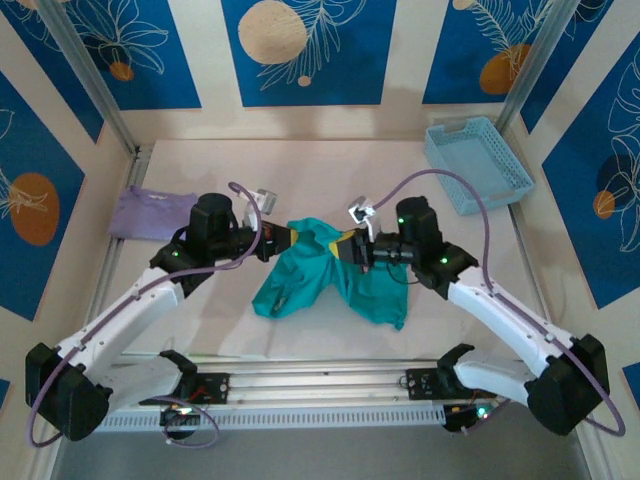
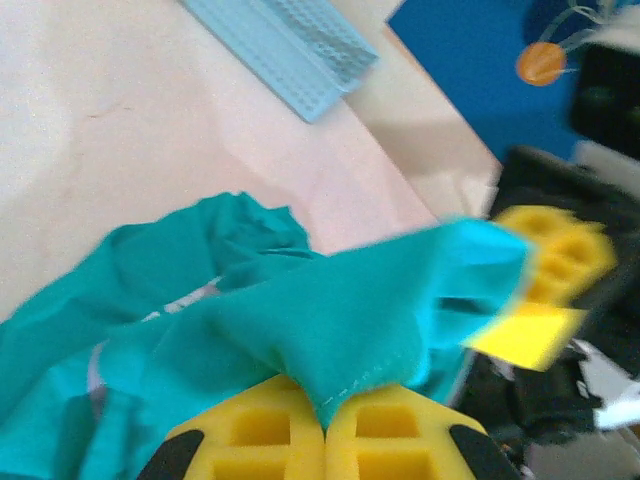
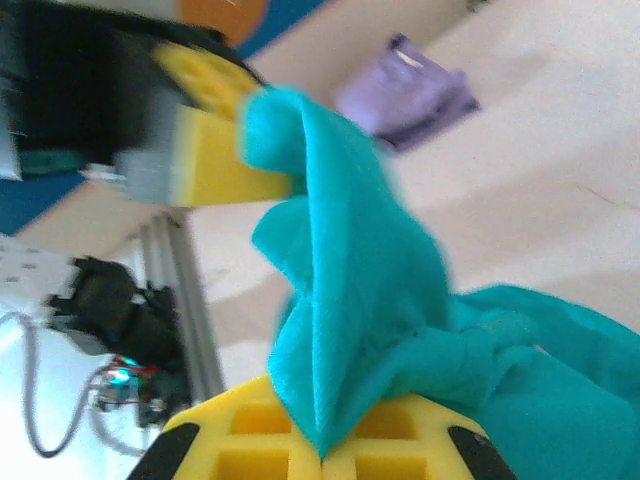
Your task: Fold the inside-out t-shirt
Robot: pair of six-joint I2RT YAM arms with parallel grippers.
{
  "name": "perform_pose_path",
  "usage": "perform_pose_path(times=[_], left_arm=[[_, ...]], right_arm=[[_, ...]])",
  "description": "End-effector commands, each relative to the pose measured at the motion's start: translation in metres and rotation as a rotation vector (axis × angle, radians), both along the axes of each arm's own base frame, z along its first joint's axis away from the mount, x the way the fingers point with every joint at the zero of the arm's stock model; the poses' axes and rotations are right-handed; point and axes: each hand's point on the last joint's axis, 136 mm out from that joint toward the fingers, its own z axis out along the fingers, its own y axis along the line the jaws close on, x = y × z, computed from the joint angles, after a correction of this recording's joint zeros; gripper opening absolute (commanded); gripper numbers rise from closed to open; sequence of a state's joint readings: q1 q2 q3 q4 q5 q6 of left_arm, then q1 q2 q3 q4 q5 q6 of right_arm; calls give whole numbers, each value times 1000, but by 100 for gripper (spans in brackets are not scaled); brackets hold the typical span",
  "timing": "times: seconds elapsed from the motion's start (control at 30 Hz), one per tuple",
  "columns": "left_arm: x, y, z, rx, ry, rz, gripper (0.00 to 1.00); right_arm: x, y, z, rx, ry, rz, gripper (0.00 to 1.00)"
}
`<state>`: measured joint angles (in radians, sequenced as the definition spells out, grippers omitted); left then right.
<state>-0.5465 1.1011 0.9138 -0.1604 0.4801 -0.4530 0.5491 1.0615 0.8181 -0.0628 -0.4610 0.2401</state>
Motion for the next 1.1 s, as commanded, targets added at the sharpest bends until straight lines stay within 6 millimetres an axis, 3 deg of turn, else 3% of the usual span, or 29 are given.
perform_pose_path(times=[0.0, 0.07, 0.23, 0.4, 0.57, 0.7, 1.07], left_arm=[[24, 18, -10, 104, -31, 130, 0], [28, 18, -12, 121, -32, 134, 0], [27, 27, -22, 194, -25, 155, 35], [-3, 32, -11, 141, -89, 94, 51], [-37, 3, 18, -80, -76, -118, 54], [-45, -17, 34, -183, -53, -216, 54], [-34, -42, 16, -146, 10, -279, 50]], right_arm=[[-33, 8, 21, 136, 35, 211, 0], [-33, 9, 19, 139, 41, 219, 0], [-22, 12, 11, 119, 60, 194, 0], [-12, 13, 0, 81, 88, 160, 0], [-11, 13, -2, 69, 86, 153, 0], [-11, 13, -3, 62, 81, 147, 0], [-11, 12, -3, 53, 71, 136, 0]])
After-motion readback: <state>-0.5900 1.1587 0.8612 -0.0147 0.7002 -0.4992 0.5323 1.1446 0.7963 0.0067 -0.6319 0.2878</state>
